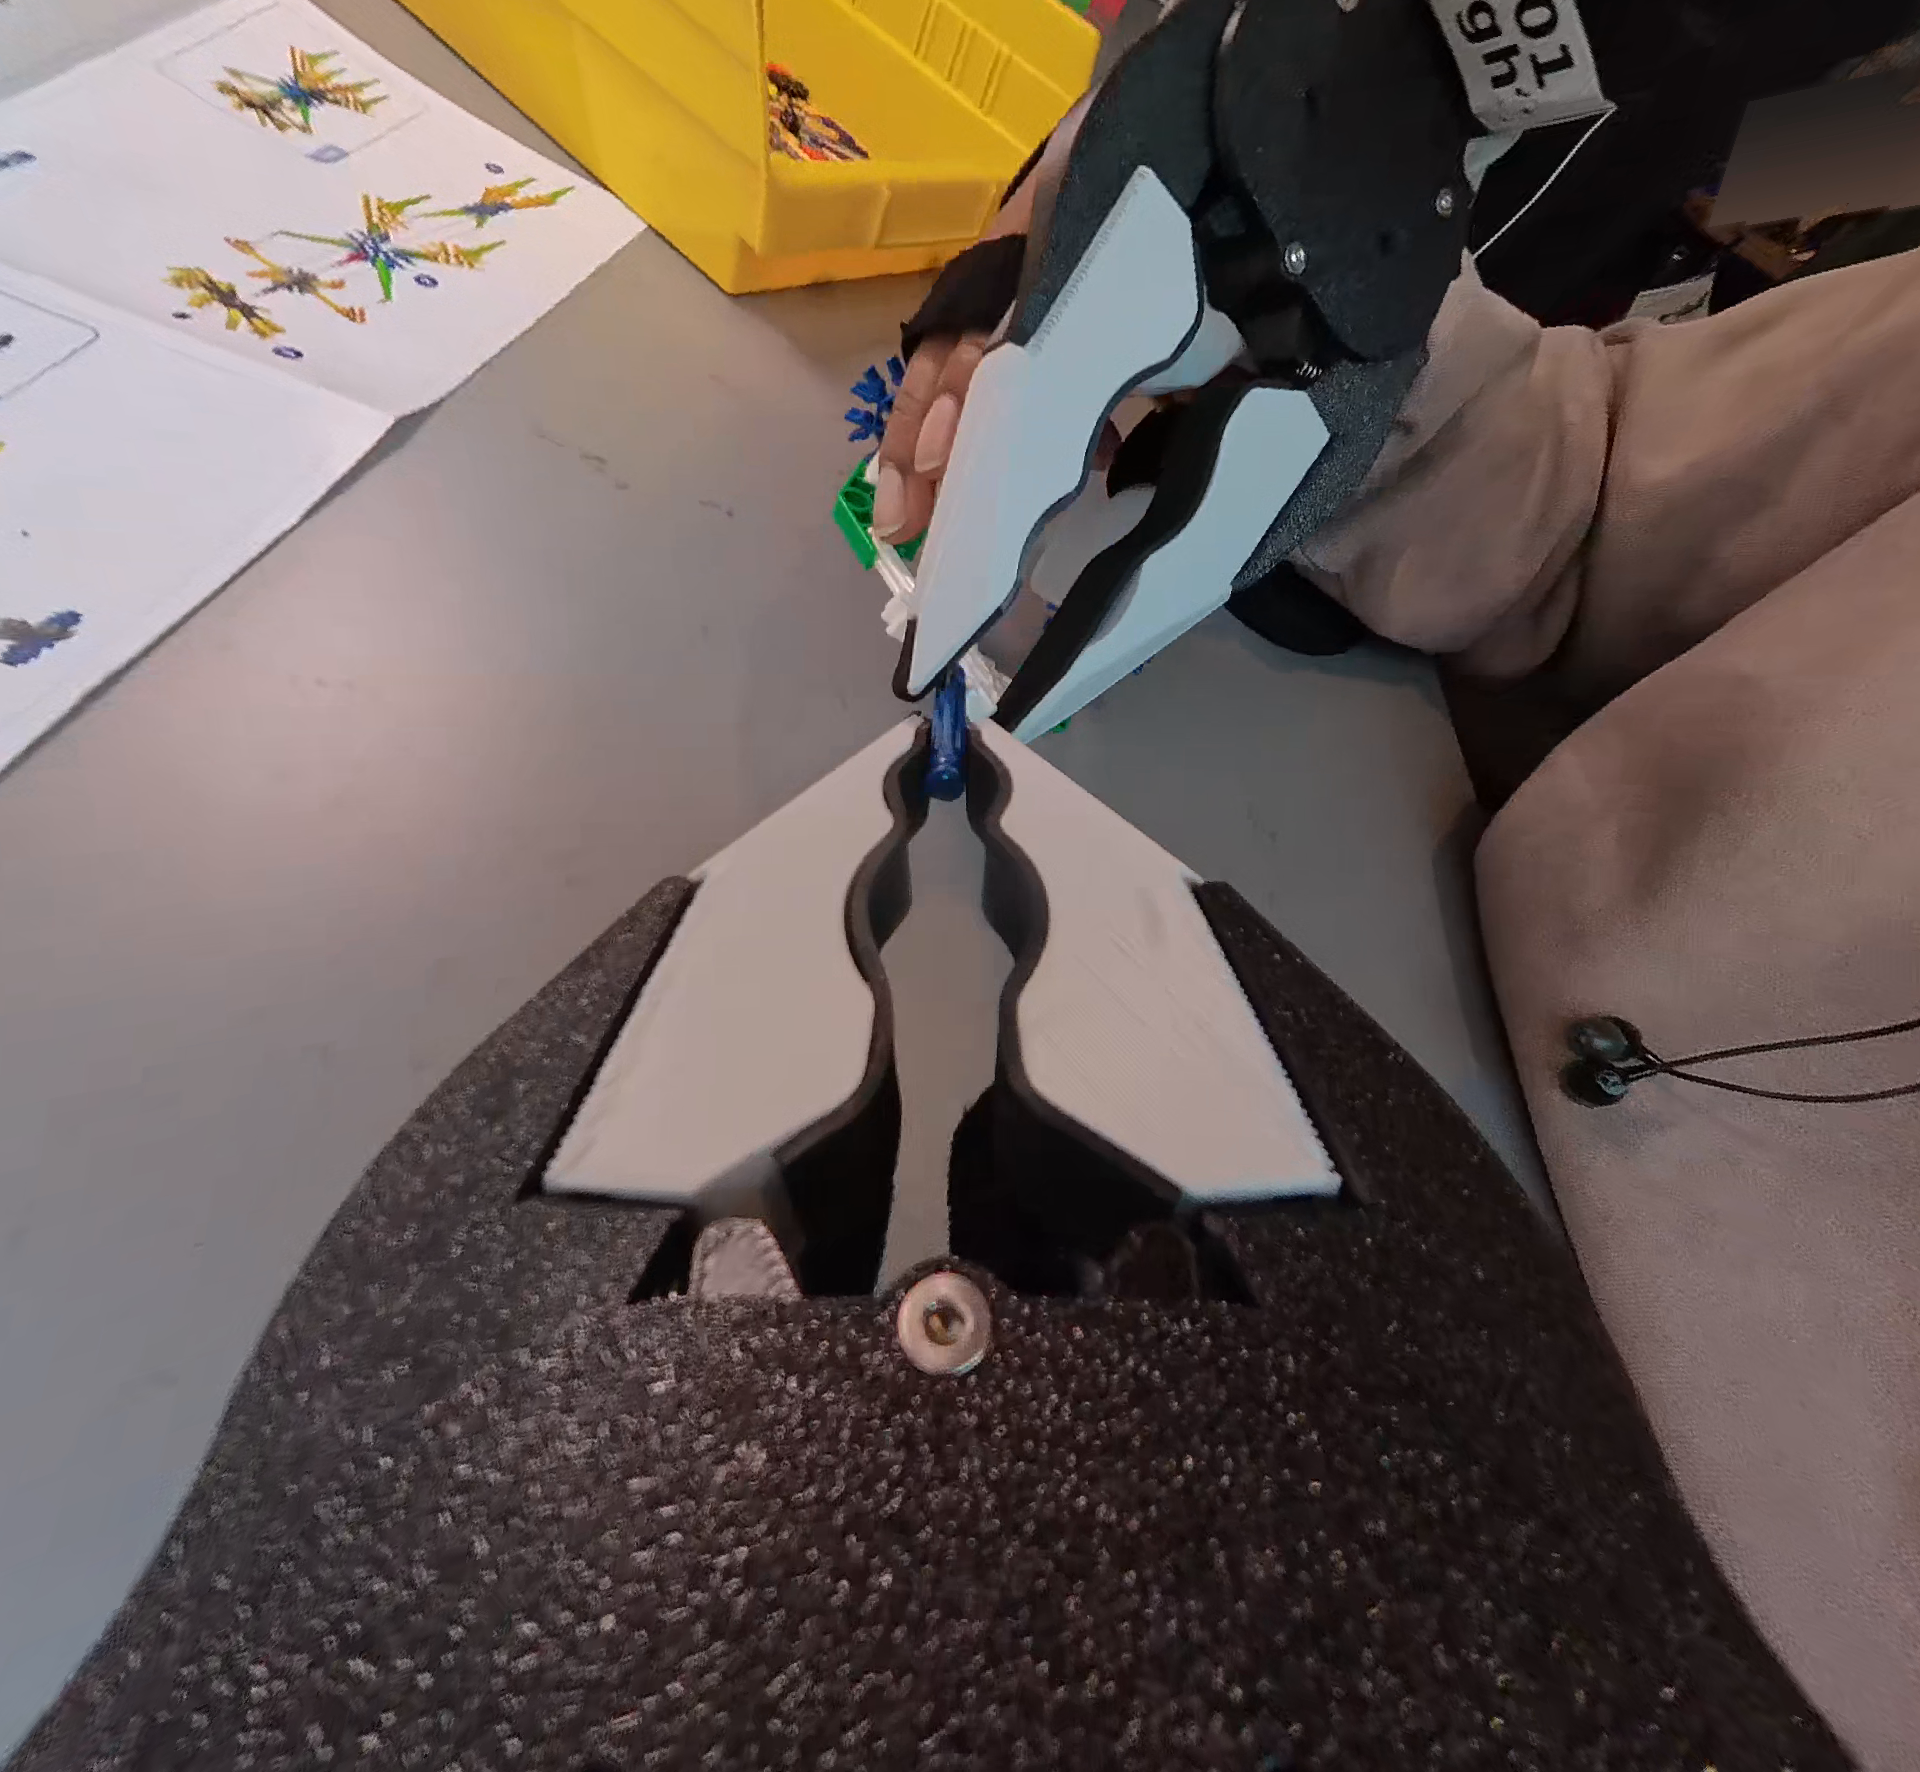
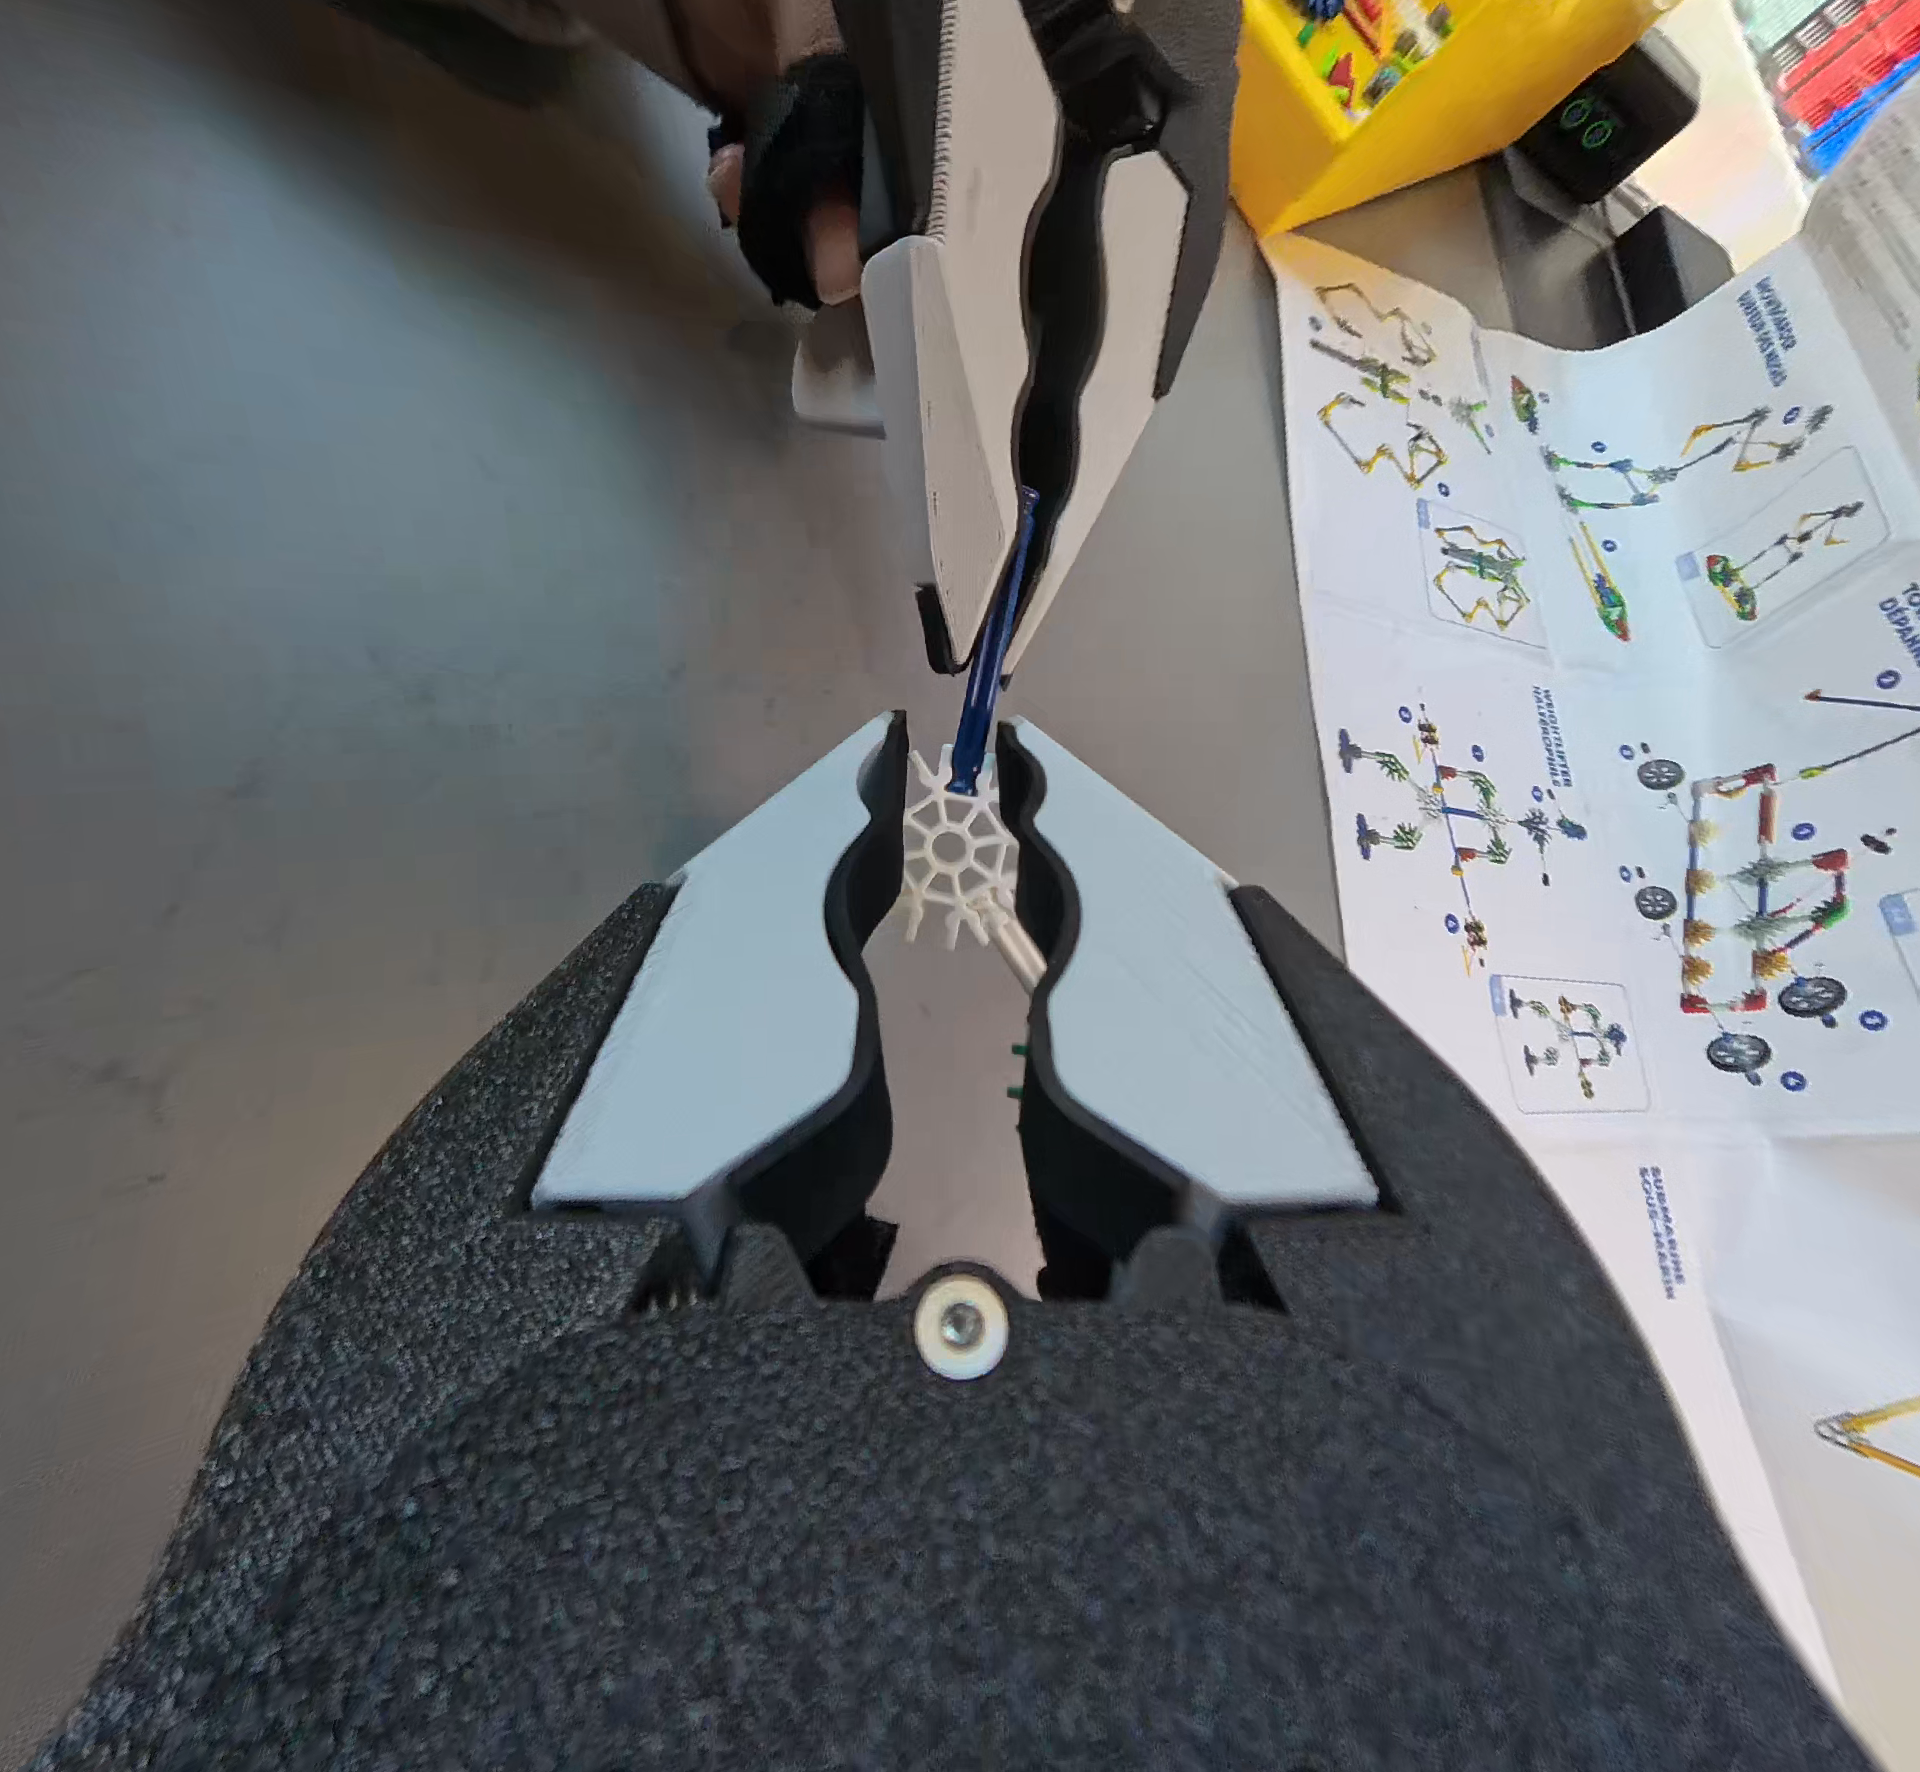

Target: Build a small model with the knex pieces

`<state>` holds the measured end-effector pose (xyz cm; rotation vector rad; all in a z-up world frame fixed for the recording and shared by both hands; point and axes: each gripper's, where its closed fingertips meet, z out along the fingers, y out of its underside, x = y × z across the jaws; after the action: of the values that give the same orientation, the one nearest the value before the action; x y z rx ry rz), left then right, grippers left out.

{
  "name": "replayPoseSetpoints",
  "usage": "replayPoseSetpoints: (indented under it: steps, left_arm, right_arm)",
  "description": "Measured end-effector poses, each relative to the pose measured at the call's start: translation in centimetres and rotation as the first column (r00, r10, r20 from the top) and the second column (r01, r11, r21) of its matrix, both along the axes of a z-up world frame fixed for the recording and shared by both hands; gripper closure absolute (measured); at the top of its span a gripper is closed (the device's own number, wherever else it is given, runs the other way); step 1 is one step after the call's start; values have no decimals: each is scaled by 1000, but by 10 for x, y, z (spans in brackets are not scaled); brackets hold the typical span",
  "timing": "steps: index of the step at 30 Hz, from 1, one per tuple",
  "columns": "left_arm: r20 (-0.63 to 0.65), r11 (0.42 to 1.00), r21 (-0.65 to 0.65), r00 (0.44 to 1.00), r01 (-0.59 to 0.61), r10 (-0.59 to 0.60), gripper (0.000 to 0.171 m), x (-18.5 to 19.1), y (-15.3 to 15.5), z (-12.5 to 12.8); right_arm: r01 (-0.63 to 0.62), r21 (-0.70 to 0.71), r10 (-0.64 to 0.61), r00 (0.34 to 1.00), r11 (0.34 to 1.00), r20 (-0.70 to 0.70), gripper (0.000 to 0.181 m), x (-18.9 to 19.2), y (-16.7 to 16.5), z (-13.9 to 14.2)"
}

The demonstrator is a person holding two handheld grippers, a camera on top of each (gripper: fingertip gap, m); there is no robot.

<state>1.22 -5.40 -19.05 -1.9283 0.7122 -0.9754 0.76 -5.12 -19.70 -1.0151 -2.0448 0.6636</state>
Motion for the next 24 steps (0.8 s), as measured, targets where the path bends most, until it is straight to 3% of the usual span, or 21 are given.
replayPoseSetpoints:
  steps: [3, 6, 9, 11, 14, 17, 20, 22, 24]
  left_arm:
    - [-41, 993, 108, 998, -38, 43, 167, -12, 4, 9]
    - [1, 976, 171, 990, -136, 138, 167, -35, 15, 24]
    - [49, 943, 217, 968, -253, 248, 167, -59, 25, 37]
    - [99, 927, 236, 956, -293, 277, 168, -68, 27, 46]
    - [185, 911, 260, 943, -319, 277, 168, -70, 25, 62]
    - [286, 919, 261, 933, -294, 218, 168, -61, 19, 77]
    - [340, 945, 232, 930, -229, 142, 167, -43, 12, 79]
    - [344, 965, 198, 934, -174, 98, 168, -30, 9, 72]
    - [384, 976, 169, 921, -138, 64, 167, -21, 7, 71]
  right_arm:
    - [41, -106, -55, 990, 994, -131, 154, 2, 14, 32]
    - [20, -362, -104, 971, 932, -215, 157, 15, 26, 66]
    - [-10, -567, -64, 992, 824, -110, 157, 29, 25, 56]
    - [38, -590, -99, 993, 806, -71, 153, 24, 34, 37]
    - [62, -672, -137, 989, 738, -60, 127, 8, 36, 25]
    - [5, -771, -169, 977, 636, -133, 118, -5, 32, 37]
    - [-126, -833, -148, 959, 539, -241, 123, -6, 21, 61]
    - [-211, -853, -112, 948, 478, -298, 142, -4, 11, 72]
    - [-231, -847, -71, 951, 479, -300, 160, -2, 3, 70]
